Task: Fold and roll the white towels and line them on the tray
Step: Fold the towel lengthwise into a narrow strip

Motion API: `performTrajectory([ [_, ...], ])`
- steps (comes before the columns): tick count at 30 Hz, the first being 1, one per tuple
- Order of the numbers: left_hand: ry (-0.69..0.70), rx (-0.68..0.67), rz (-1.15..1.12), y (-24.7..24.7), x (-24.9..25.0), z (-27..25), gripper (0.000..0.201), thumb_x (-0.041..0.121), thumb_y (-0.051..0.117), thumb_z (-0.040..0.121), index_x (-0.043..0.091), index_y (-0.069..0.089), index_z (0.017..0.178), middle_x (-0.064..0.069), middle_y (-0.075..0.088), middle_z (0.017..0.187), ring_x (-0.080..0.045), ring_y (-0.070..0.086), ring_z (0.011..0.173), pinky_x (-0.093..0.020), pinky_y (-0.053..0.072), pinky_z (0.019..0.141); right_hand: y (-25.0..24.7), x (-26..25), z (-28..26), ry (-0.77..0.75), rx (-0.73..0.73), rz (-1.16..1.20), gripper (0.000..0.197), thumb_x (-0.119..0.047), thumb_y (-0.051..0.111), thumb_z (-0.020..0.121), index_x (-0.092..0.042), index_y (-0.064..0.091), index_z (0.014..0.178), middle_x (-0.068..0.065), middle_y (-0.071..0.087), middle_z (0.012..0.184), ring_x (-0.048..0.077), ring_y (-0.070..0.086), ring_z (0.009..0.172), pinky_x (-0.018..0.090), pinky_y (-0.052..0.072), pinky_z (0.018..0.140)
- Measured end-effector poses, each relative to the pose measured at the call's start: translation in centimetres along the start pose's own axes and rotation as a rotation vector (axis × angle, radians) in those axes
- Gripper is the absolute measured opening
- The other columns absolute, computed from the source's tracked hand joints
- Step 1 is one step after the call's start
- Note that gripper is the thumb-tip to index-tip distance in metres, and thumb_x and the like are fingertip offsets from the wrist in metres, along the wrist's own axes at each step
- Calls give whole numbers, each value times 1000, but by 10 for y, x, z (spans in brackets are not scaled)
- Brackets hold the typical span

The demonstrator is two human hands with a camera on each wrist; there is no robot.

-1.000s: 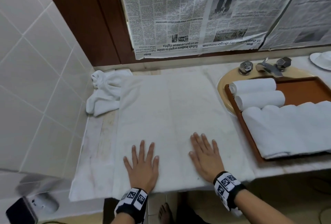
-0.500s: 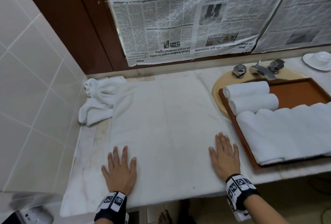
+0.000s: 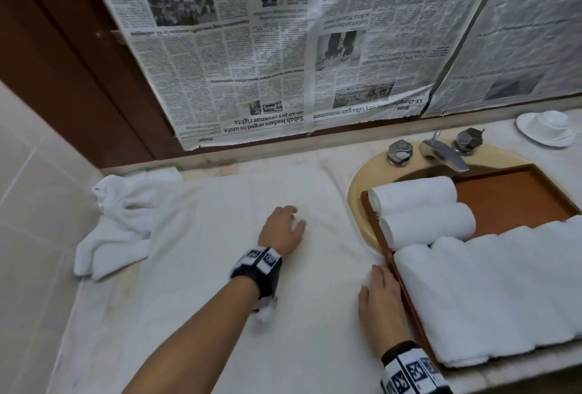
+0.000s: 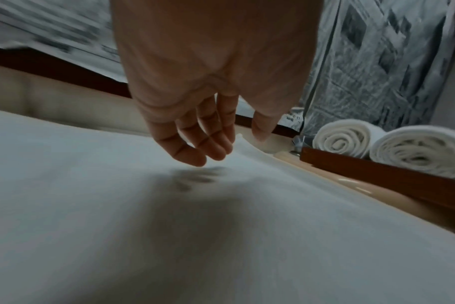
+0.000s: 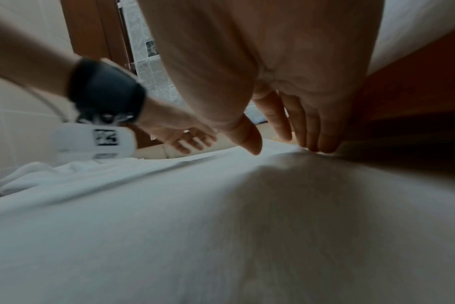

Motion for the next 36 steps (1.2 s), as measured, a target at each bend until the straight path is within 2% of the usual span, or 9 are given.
performTrajectory([
  [7,-20,-99,144,46,56,96,47,54,55,93,16,59,120,-2,63,115,-23,59,107,-32,45,81,17,4,12,-5,-18,-62,68,5,81,33,0,66,98,26,63,102,39,61,70,39,55,56],
  [10,-41,-80,242,52,66,116,49,64,51,91,20,59,111,1,61,111,-22,59,101,-34,43,77,16,1,11,-30,90,1,66,-1,70,41,-8,53,104,18,60,103,34,56,76,39,54,53],
  [13,-86,-59,281,53,73,132,50,66,53,87,19,59,104,-1,61,102,-26,61,93,-33,41,73,21,0,14,20,117,71,69,5,77,43,-12,51,105,14,56,99,32,53,71,38,52,50],
  [15,-117,-55,271,52,77,140,42,56,56,86,17,61,102,-3,62,100,-28,62,90,-33,45,74,19,-2,21,36,145,95,58,-3,73,56,-11,53,109,13,55,99,34,59,69,37,54,52],
  [17,-132,-64,232,52,78,145,28,40,55,87,14,62,96,-6,63,96,-29,60,83,-31,47,71,13,-5,29,78,118,100,43,-17,49,73,-6,57,114,16,60,99,35,64,74,36,56,57],
  [20,-155,-65,127,52,73,146,21,32,54,89,13,61,87,-8,63,93,-30,58,78,-30,42,65,16,-8,38,139,36,100,48,-21,37,82,4,66,111,19,65,97,35,68,80,34,58,65],
  [26,-140,-61,-69,38,68,145,32,30,54,96,16,46,68,-7,58,80,-28,53,80,-31,42,70,-1,-4,45,231,68,485,3,-6,65,89,-8,66,90,2,61,80,27,61,78,36,51,73],
  [31,-60,-61,-184,22,104,144,25,28,52,98,12,49,79,-7,57,85,-27,52,83,-28,36,72,-39,-2,54,306,120,600,3,-17,66,92,-16,65,89,-6,63,77,9,57,71,27,41,70],
  [36,-79,-78,-415,17,129,135,31,34,55,95,18,47,70,-10,62,82,-34,64,87,-43,58,81,-70,-4,56,276,120,603,8,-19,65,93,-16,66,85,-8,63,73,6,57,71,21,44,64],
])
Point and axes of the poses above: each hand's wrist, its own z-axis towards the middle knuckle, its own y-axis out of the palm, x = y × z, the point moved 3 cm from there along z, towards the middle knuckle
